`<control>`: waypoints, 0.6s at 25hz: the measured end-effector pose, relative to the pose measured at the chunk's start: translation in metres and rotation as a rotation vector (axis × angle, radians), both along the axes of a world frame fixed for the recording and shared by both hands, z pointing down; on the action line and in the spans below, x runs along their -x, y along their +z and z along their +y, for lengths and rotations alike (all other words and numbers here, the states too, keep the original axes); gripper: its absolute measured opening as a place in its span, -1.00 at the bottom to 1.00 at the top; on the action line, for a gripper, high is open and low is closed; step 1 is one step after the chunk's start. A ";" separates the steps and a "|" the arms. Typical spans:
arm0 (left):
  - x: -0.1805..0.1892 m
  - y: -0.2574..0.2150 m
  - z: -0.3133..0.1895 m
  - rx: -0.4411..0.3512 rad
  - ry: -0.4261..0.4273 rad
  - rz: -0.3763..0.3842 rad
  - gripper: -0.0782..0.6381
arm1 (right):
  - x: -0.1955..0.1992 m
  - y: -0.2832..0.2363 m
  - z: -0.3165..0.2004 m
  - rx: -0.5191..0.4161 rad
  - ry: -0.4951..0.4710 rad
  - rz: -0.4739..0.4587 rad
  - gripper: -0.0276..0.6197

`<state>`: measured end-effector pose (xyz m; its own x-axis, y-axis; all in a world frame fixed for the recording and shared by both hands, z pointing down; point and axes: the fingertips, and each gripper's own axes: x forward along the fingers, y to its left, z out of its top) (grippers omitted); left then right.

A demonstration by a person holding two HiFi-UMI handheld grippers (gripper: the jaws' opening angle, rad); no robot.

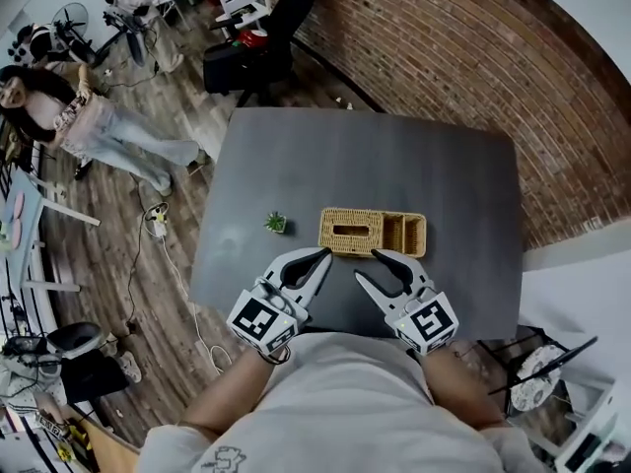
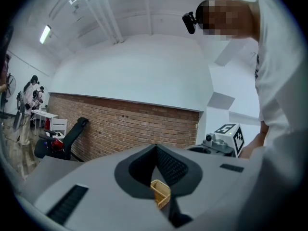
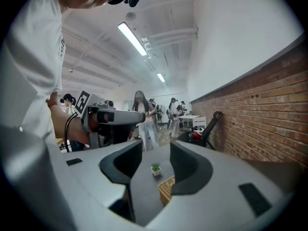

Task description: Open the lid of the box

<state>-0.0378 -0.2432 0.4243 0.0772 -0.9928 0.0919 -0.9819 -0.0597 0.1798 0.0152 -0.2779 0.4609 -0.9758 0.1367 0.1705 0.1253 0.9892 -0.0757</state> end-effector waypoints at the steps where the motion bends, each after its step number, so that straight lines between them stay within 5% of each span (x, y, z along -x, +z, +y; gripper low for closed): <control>1: 0.003 0.005 -0.004 0.007 0.003 0.006 -0.75 | 0.002 0.004 -0.004 -0.005 0.000 0.010 -0.34; 15: 0.044 0.080 -0.034 0.104 0.024 0.061 -0.75 | 0.033 0.112 -0.022 -0.052 -0.129 0.278 -0.24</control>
<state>-0.0815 -0.2771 0.5040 0.1097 -0.9759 0.1888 -0.9674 -0.0612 0.2458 -0.0178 -0.3003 0.5727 -0.8658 0.2407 0.4387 0.2318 0.9699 -0.0747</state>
